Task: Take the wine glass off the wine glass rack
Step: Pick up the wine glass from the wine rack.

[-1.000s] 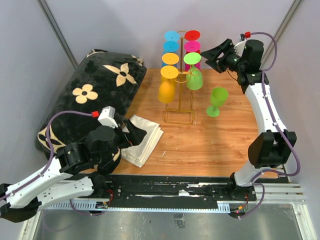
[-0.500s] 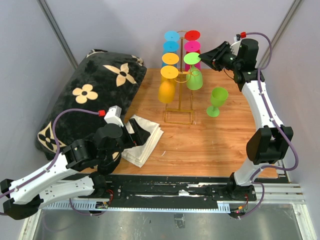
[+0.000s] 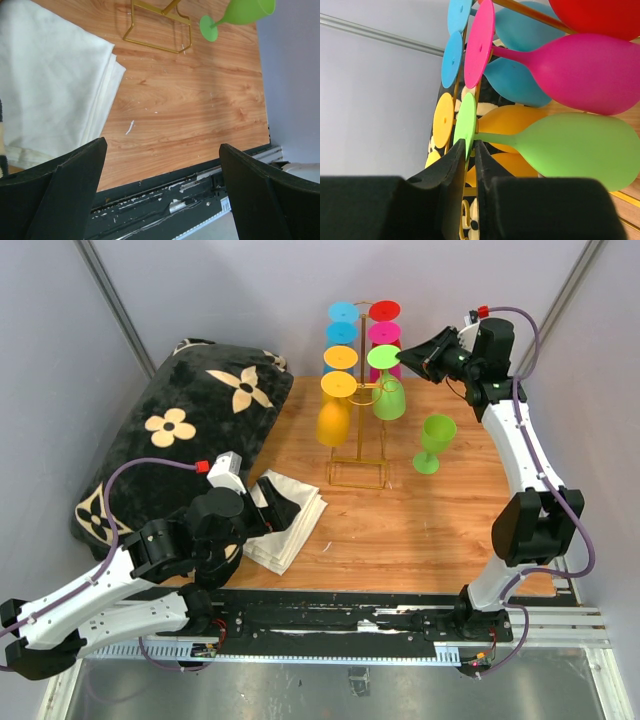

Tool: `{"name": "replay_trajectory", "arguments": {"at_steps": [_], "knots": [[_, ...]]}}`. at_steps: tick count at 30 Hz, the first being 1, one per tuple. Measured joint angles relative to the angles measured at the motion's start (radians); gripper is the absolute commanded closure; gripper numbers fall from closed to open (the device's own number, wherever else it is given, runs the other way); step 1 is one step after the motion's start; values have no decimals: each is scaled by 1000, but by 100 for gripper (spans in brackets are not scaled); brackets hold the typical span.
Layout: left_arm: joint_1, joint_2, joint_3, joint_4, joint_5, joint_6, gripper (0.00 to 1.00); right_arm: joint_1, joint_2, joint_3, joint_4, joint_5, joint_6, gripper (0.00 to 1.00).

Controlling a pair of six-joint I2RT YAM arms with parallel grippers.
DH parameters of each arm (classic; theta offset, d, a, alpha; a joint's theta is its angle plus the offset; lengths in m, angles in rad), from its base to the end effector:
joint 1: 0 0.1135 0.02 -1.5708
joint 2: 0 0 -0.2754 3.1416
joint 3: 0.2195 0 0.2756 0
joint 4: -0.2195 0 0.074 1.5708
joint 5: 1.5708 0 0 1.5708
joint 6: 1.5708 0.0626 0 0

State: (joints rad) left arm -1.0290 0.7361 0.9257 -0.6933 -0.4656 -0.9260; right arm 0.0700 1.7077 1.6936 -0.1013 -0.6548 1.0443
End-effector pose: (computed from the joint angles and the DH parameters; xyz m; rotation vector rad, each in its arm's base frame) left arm 0.1182 -0.1419 0.3453 -0.1838 2.0918 -0.7428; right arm 0.4465 0.0695 0.4283 0.3579 1.8274 1.3533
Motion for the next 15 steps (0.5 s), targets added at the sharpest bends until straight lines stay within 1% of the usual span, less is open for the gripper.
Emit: {"name": "replay_trajectory", "arguments": {"at_steps": [4,8,15], "knots": [[0,0,0,-3,0,-3,0,0,0,0,0,-4,1,88],[0,-1,0,-5,-1,-6,0,0,0,-2,2,-7,5,98],[0,-5,0,-14,-8,-18,0,0,-10,-43,59,-8,73,99]]}}
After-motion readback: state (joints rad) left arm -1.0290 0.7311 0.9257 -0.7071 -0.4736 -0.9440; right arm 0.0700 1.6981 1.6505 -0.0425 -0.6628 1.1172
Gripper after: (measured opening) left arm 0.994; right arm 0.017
